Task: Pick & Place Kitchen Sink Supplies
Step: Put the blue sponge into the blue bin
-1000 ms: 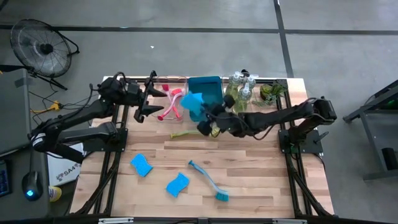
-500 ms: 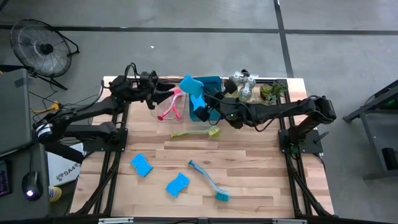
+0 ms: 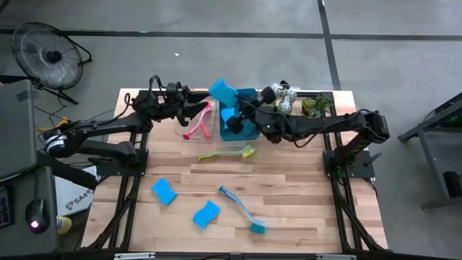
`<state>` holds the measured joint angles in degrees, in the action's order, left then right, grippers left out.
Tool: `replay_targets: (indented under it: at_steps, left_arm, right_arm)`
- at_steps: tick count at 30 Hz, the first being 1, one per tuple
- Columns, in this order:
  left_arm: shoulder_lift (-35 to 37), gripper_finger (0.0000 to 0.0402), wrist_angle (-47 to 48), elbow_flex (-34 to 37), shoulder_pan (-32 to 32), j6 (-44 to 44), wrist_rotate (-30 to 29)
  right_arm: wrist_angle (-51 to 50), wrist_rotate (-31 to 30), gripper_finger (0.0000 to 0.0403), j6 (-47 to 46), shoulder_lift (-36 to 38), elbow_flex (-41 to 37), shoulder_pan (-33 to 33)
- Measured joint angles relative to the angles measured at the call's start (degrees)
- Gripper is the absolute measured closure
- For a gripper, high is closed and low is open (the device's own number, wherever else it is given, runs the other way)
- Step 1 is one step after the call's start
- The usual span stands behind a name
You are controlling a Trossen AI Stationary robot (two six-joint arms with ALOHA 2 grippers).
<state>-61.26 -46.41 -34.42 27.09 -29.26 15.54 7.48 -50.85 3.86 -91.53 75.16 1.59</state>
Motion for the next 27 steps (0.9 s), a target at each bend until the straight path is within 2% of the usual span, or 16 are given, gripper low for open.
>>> replay_targets:
  at_steps: [7, 17, 21, 27]
  left_arm:
    - [-4.5, 0.0147, 1.0, -6.0, -2.7, 7.7, -4.4]
    - [-9.5, 0.0151, 3.5, -11.3, -3.1, 8.4, -4.9]
    - [-9.5, 0.0177, 4.4, -11.8, -3.1, 8.5, -5.5]
    - [-9.5, 0.0244, 4.6, -11.8, -3.1, 8.4, -6.5]
  right_arm:
    - [0.1, 0.3, 0.0402, -0.4, 0.0, 0.0, 0.3]
    - [0.0, 0.3, 0.0403, 0.1, 0.0, 0.0, 0.3]
    - [-0.8, 0.3, 0.0403, 0.1, 0.0, 0.0, 0.3]
    - [-0.8, 0.3, 0.0403, 0.2, 0.0, 0.0, 0.3]
